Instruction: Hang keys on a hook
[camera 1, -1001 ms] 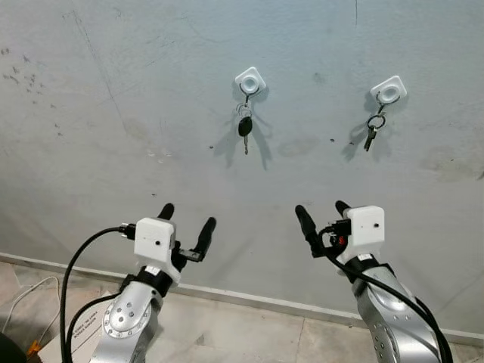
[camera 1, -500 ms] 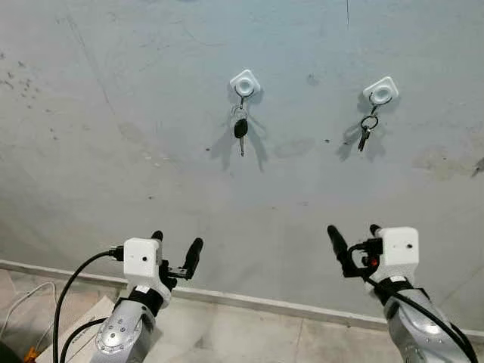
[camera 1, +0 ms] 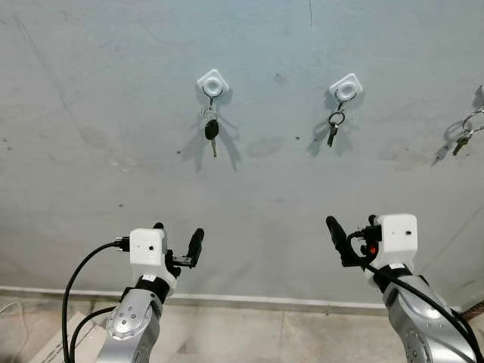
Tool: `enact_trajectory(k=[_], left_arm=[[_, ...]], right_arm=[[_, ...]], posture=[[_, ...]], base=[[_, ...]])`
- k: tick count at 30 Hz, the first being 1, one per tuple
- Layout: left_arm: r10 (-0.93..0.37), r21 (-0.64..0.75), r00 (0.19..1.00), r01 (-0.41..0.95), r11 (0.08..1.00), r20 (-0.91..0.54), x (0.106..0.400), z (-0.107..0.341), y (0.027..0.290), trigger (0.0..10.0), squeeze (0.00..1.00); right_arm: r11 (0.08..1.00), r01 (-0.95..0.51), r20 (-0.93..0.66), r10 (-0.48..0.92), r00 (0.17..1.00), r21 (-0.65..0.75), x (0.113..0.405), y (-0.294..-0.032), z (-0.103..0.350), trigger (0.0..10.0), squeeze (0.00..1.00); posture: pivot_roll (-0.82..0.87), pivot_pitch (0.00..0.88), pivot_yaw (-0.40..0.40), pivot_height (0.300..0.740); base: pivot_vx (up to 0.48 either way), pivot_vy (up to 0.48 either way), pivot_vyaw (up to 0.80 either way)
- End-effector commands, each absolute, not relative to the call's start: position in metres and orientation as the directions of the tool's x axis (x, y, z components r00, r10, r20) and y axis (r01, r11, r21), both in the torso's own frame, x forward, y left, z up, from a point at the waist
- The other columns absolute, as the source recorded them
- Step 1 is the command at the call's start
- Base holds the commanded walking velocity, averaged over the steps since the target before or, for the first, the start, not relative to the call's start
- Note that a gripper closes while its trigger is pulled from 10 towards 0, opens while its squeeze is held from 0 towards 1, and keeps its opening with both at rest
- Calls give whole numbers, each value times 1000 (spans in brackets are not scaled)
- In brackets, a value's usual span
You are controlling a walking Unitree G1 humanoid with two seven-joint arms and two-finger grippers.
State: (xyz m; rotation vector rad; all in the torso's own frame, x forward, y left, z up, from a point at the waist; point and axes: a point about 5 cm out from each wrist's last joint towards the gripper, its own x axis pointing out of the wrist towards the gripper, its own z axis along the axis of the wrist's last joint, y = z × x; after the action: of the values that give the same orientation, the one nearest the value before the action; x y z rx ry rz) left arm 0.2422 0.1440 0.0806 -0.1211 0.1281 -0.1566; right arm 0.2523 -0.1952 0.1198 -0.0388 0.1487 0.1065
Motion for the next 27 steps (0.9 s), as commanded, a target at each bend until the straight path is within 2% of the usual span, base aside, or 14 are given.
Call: enact_trajectory(k=[1,13,27], left_arm=[[-145,-131,982,130,983,-116,245,81,148,10000,0],[-186,-136,973,168,976,-133,244,79,144,10000,0],[-203,-125,971,188,974,-124,250,81,140,10000,0]], right_arm=[[993,-116,-124,112,986,-27,256,-191,128,10000,0],[985,-171,-121,172,978,18,263,-159,118,10000,0],[986,-164,-113,163,980,3,269,-160,116,10000,0]], posture=[[-69,0,-5,740],[-52,0,47,740],[-58,0,59,740]], base=[[0,0,0],[0,0,0],[0,0,0]])
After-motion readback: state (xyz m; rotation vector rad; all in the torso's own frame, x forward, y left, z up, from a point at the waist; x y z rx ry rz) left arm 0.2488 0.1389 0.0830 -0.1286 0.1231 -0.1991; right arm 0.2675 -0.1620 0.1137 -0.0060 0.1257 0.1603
